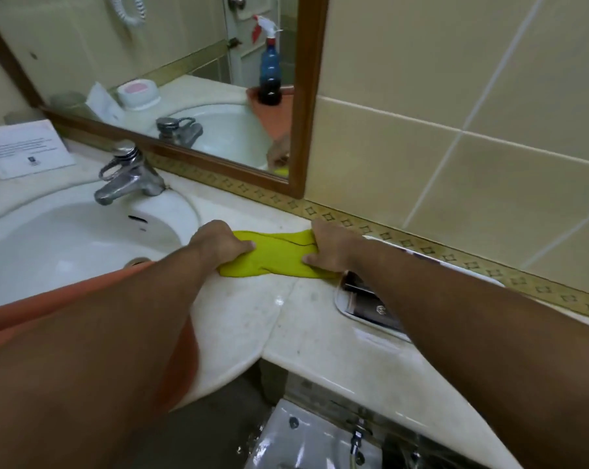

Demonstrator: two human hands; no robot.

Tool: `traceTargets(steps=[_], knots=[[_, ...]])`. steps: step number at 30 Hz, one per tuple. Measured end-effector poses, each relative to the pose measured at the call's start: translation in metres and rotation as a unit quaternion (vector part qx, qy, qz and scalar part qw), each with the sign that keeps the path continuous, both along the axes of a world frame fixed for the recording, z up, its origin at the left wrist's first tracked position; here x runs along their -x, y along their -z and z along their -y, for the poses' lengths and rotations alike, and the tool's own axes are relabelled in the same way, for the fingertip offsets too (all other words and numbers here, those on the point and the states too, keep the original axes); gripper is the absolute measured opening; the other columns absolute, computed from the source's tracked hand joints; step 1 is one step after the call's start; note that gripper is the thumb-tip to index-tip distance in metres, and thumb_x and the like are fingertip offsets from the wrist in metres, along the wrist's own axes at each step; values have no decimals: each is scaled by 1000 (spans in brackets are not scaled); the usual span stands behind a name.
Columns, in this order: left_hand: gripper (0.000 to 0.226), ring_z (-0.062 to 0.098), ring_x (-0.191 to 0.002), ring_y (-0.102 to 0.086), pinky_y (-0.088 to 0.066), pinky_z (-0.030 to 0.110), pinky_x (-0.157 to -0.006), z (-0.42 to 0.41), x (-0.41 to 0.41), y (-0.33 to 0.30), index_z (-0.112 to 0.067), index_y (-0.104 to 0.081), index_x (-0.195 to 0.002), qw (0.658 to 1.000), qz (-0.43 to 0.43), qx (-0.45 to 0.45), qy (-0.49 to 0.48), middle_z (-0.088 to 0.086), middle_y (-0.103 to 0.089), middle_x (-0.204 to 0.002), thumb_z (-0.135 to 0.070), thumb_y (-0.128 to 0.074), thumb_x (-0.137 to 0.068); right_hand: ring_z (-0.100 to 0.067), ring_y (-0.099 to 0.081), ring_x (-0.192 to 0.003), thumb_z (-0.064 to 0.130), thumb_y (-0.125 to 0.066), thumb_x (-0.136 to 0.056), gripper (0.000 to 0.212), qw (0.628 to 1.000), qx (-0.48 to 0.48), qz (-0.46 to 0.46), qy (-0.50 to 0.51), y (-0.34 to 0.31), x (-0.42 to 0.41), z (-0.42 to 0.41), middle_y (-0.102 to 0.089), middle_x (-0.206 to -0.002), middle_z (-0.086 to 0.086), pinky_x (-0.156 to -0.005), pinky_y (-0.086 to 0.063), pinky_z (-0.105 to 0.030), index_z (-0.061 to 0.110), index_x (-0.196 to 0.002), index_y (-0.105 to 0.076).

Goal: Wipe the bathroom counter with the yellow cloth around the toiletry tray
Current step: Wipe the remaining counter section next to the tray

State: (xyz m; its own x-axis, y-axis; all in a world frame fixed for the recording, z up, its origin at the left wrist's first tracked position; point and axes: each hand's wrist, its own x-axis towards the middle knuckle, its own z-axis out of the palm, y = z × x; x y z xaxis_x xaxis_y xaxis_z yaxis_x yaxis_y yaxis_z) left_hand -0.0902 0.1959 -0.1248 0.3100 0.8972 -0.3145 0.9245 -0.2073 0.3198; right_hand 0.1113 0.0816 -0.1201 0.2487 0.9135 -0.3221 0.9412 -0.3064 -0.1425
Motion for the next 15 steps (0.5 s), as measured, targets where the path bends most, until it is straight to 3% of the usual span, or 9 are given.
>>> traceTargets(steps=[3,6,10,13,15], knots=[[67,36,-109,-62,-42,34,-74,-4,-2,8,3,-61,-110,1000,27,2,9,22,-65,-118,-55,-76,-80,-35,-50,-124,76,-56,-74,92,995,8,94,37,10,-10,-18,-49,-141,-15,-96,-44,-42,13,-139,-41],[68,38,-115,-60,-43,36,-79,1,5,13,5,-58,-121,999,48,-4,16,23,-62,-125,-49,-74,-84,-35,-53,-120,74,-55,-77,85,996,30,75,41,8,-9,-20,-56,-135,-16,-93,-47,-40,10,-132,-51],[57,36,-120,-58,-47,39,-95,10,21,2,4,-60,-126,990,130,47,17,22,-62,-130,-39,-71,-90,-31,-60,-113,47,-67,-86,51,988,-58,-100,106,-8,0,-1,-65,-120,-13,-84,-46,-32,8,-119,-64],[37,32,-109,-68,-55,43,-95,17,37,-24,-2,-68,-114,950,290,116,-23,16,-71,-116,-27,-75,-89,-19,-64,-79,23,-77,-83,28,917,-161,-305,200,-39,12,29,-68,-86,-5,-59,-50,-18,4,-101,-68],[32,27,-101,-72,-59,42,-89,26,45,-47,-5,-69,-113,920,358,162,-23,13,-74,-111,-23,-76,-89,-21,-63,-78,18,-78,-82,25,873,-209,-373,234,-60,18,59,-67,-85,-9,-64,-53,-25,2,-96,-66]])
